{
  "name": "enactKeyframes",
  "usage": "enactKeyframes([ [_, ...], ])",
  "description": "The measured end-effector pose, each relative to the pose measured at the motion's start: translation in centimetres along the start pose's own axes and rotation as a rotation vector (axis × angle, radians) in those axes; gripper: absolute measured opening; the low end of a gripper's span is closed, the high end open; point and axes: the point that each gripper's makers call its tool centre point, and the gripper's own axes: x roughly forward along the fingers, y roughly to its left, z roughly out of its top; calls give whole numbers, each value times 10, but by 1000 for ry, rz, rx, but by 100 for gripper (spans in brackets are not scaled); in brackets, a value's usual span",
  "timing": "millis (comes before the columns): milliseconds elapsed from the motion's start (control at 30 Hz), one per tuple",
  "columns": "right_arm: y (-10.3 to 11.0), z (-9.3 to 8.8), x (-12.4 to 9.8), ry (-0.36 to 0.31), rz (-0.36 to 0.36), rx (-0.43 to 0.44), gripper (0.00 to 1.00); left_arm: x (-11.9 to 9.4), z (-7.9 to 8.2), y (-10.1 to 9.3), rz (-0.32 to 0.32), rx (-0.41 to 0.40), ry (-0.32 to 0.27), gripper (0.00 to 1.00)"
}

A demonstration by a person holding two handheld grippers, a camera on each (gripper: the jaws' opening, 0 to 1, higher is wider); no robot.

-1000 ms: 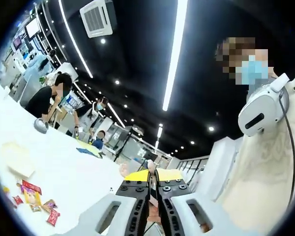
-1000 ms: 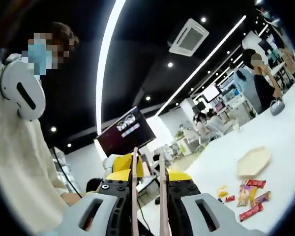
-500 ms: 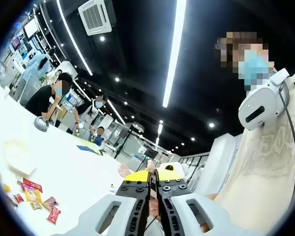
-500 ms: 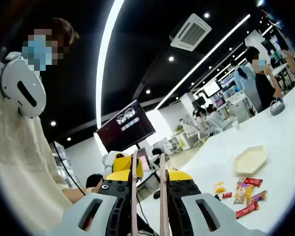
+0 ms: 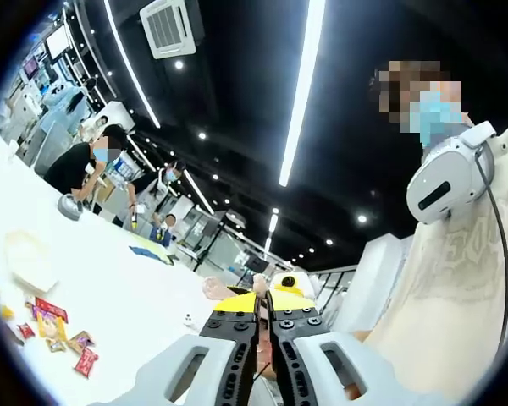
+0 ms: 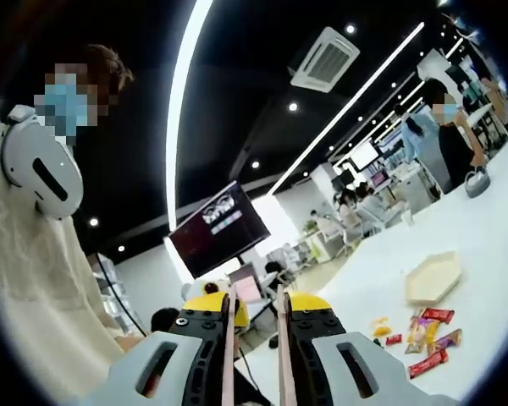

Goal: Place the target food into the container with the food tongs after gripping and lifting it, then release it inside without dropping or visibly crushing the food.

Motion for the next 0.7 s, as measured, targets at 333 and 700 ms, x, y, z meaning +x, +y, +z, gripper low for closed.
enactKeyframes([
  [333,-2,6,-1,-20,-1,9,25,1,-6,1,-3,-24,15,0],
  [700,-6,1,-1,21,-9,-7,26,3,-10,2,-10,-61,11,0],
])
